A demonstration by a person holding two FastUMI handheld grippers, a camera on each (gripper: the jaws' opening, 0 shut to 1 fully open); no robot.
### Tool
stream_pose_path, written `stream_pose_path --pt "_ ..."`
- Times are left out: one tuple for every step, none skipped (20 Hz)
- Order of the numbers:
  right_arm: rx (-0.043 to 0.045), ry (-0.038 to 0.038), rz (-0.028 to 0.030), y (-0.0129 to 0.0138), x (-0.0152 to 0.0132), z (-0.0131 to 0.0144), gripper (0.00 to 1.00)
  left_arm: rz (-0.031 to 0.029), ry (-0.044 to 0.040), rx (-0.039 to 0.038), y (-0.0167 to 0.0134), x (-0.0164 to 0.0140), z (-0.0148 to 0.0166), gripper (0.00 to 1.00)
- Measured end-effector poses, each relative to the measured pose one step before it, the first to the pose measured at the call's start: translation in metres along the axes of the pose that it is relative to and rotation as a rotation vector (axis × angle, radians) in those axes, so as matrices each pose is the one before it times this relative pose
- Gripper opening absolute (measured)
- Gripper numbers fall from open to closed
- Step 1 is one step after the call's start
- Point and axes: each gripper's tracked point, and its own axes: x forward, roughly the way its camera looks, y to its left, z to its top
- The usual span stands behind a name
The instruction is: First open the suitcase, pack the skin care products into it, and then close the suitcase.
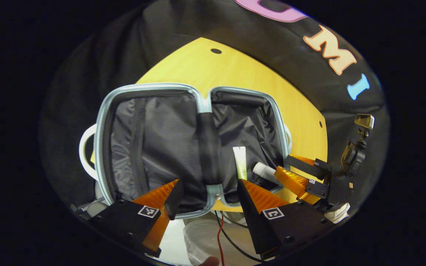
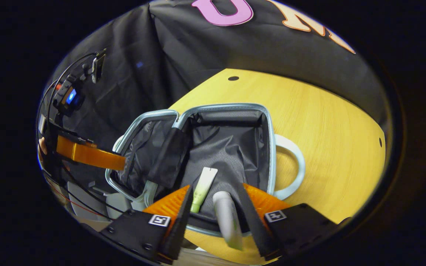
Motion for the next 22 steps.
stream_pose_path --pt "0.02299 -0.03528 0.0 0.00073 -0.00203 0.01027 0.76 0.01142 -0.01554 -0.01534 0.01263 -0.00412 0.00185 0.86" --pt "0.0313 -0.03986 -0.00126 -0.0014 -0.00092 0.0092 0.96 0.01366 -0.0119 -0.02136 0.01322 -0.00438 0.00208 0.86" --pt "0.03296 -0.03891 -0.00522 -0.00321 -0.00805 0.01212 0.97 0.0141 -0.01075 -0.02353 0.01466 -0.0048 0.00118 0.86" --pt "0.02951 -0.04047 -0.00816 -0.00423 -0.00659 0.01143 0.97 0.01567 -0.00775 -0.02697 0.01628 -0.00374 0.00105 0.86" --pt "0.0233 -0.04084 -0.01386 -0.00487 -0.00675 0.01168 0.97 0.01672 -0.01051 -0.02919 0.01718 -0.00442 -0.00094 0.86" --pt "0.01854 -0.03932 -0.0169 -0.00536 -0.00577 0.00946 0.97 0.01246 -0.01236 -0.02871 0.01732 -0.00433 0.00228 0.82" --pt "0.01088 -0.03606 -0.02208 -0.00746 -0.00454 0.00965 0.97 0.01505 -0.01302 -0.03378 0.01716 -0.00304 0.00222 0.86" --pt "0.00625 -0.03207 -0.02434 -0.00748 -0.00694 0.00701 0.97 0.0113 -0.01822 -0.03189 0.01787 -0.00289 0.00403 0.86" --pt "0.00553 -0.03032 -0.02507 -0.00757 -0.0068 0.00641 0.97 0.01285 -0.02519 -0.02584 0.01691 -0.00785 0.0031 0.86" --pt "0.00475 -0.02829 -0.02372 -0.00598 -0.00527 0.00519 0.97 0.01302 -0.02671 -0.02125 0.01781 -0.00134 0.00327 0.86" --pt "0.00305 -0.02435 -0.02428 -0.00603 -0.00659 0.00496 0.97 0.01252 -0.02645 -0.01566 0.0179 0.00051 0.00502 0.86" --pt "0.0031 -0.02671 -0.02587 -0.00755 -0.00668 0.00495 0.97 0.0109 -0.02177 -0.01414 0.01489 0.00246 0.00505 0.86" --pt "0.00576 -0.02545 -0.02319 -0.00602 -0.00663 0.00541 0.97 0.00232 -0.02112 -0.00778 0.01407 0.00198 0.00487 0.86" --pt "0.01024 -0.02562 -0.02397 -0.00542 -0.00715 0.00503 0.97 -0.00566 -0.01441 -0.00625 0.0106 0.0038 0.00538 0.86" --pt "0.01119 -0.02289 -0.01799 -0.00503 -0.00543 0.00578 0.97 -0.01041 -0.01152 -0.00404 0.00808 0.00589 0.00379 0.86" --pt "0.00877 -0.01904 -0.0168 -0.0049 -0.00451 0.00363 0.97 -0.01166 -0.01297 0.00105 0.00666 0.00716 0.00538 0.86" --pt "0.00371 -0.01982 -0.01878 -0.00615 -0.00532 0.00606 0.98 -0.00894 -0.01161 0.0107 0.00583 0.01112 0.00606 0.86" --pt "0.0028 -0.02013 -0.02112 -0.00705 -0.00576 0.00645 0.97 -0.01249 -0.0069 0.00737 0.00441 0.01021 0.00225 0.86" --pt "0.00737 -0.01728 -0.01838 -0.00619 -0.00607 0.00637 0.97 -0.0183 0.00638 0.00429 0.00242 0.01033 0.00086 0.91" --pt "0.01049 -0.01611 -0.01368 -0.00447 -0.00575 0.00478 0.97 -0.02141 0.00469 -0.0051 0.00031 0.00854 0.0002 0.86" --pt "0.00819 -0.01172 -0.01404 -0.00505 -0.00596 0.00527 0.97 -0.02229 0.0044 -0.01061 -0.00252 0.0093 -0.00168 0.86" --pt "0.00335 -0.01058 -0.02103 -0.0075 -0.0063 0.00363 0.97 -0.0196 0.00984 -0.01011 -0.00166 0.00712 -0.00204 0.86"
